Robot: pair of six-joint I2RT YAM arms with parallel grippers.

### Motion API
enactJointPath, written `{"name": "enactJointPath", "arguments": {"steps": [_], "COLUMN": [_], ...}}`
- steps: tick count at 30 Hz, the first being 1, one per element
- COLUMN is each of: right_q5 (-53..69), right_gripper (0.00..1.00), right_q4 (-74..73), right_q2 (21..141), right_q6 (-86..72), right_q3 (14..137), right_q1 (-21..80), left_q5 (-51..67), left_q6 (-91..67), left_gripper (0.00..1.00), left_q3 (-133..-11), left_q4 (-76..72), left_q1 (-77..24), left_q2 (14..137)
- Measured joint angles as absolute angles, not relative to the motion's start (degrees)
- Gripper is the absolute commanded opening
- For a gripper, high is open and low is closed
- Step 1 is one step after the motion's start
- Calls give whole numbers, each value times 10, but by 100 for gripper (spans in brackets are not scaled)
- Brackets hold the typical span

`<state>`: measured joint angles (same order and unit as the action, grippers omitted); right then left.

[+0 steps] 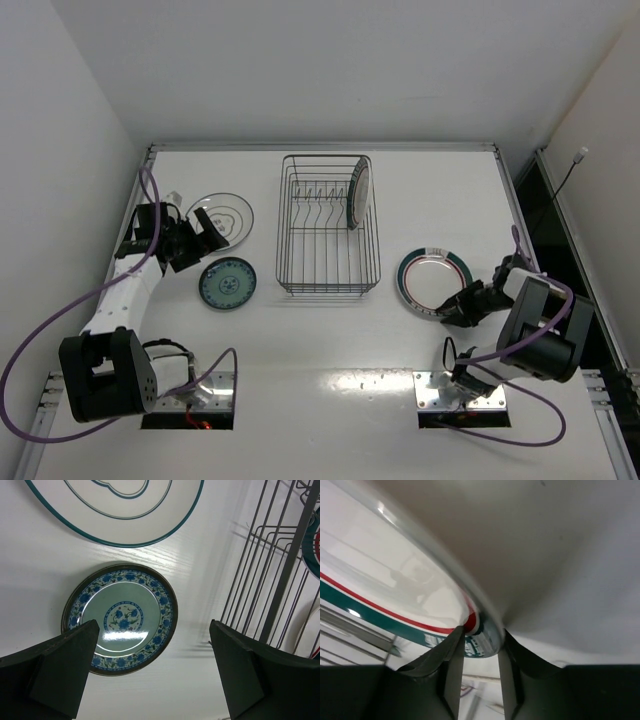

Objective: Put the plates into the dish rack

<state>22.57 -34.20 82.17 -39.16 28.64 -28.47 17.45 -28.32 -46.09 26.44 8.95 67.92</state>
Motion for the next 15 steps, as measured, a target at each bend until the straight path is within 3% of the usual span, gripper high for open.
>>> {"name": "enactJointPath", "arguments": {"steps": [4,15], "right_q5": [263,276], "right_gripper": [0,0], "right_q4": [-296,-286], "right_q2": [834,812], "right_q6": [-414,-423], "right_q3": [285,380], "right_q1": [-288,-276], "left_q5": [172,172], "left_q6": [-283,-284], "left_gripper": [91,91], "left_q3": [-460,-455], "left_q4": [263,261], "left_q1": [90,90], "left_q2": [679,679]}}
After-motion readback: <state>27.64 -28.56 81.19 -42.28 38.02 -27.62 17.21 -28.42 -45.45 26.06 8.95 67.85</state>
